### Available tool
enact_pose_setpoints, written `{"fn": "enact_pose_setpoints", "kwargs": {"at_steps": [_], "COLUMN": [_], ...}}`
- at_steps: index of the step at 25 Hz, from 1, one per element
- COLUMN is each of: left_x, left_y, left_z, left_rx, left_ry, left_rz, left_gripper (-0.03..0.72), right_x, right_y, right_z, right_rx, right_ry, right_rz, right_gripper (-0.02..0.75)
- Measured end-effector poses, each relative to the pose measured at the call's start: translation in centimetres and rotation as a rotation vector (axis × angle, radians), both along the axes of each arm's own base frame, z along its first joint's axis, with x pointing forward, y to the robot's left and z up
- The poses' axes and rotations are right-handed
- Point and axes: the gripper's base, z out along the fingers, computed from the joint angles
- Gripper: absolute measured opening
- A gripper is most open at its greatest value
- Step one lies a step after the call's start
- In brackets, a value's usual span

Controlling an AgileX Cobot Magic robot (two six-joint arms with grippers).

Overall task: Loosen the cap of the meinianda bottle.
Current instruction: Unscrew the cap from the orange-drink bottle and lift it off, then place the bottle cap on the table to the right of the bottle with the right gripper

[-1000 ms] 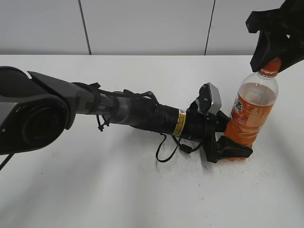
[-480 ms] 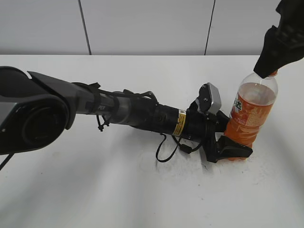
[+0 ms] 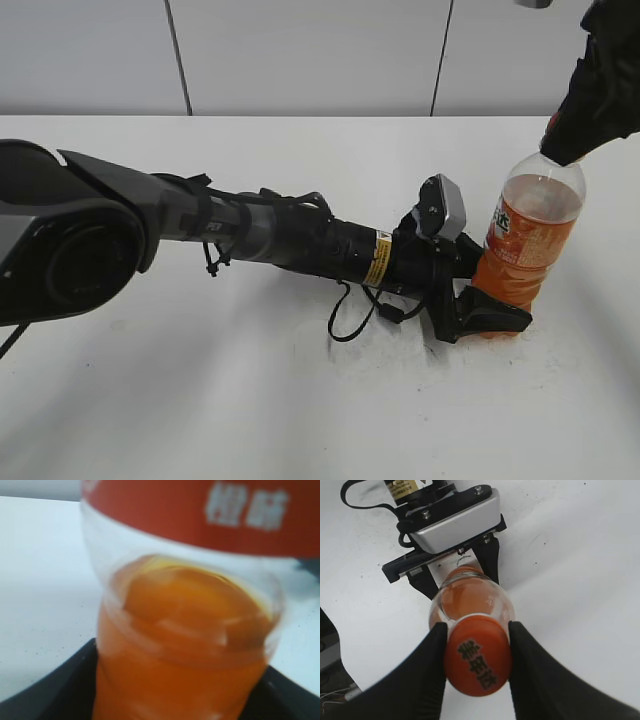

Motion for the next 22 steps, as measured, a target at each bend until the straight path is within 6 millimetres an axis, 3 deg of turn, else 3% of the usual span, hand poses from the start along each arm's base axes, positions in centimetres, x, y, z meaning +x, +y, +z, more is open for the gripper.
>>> {"fn": "enact_pose_setpoints", "kwargs": {"at_steps": [6,13,20,22], "left_x": [0.0,0.0,0.0,0.0], "left_y": [0.0,0.0,0.0,0.0], "left_z": [0.0,0.0,0.0,0.0], "left_rx": [0.0,0.0,0.0,0.0], "left_ry": [0.0,-0.001,-0.001,-0.001], "left_rz": [-0.001,-0.002,-0.002,-0.002], "left_gripper": [0.55,0.55,0.55,0.55], "right_x": [-0.4,-1.1,-3.2,-4.1], "right_y": [0.0,-0.5,-4.9,-6.2], "right_z": [0.7,1.9,5.4,5.4], "right_rx": [0.023,0.08,0.208,0.235], "right_ry": [-0.011,-0.011,-0.099,-0.133], "right_rz": [-0.018,-0.176,-0.534,-0.622], "right_gripper": [0.272,0.272,0.272,0.272]}}
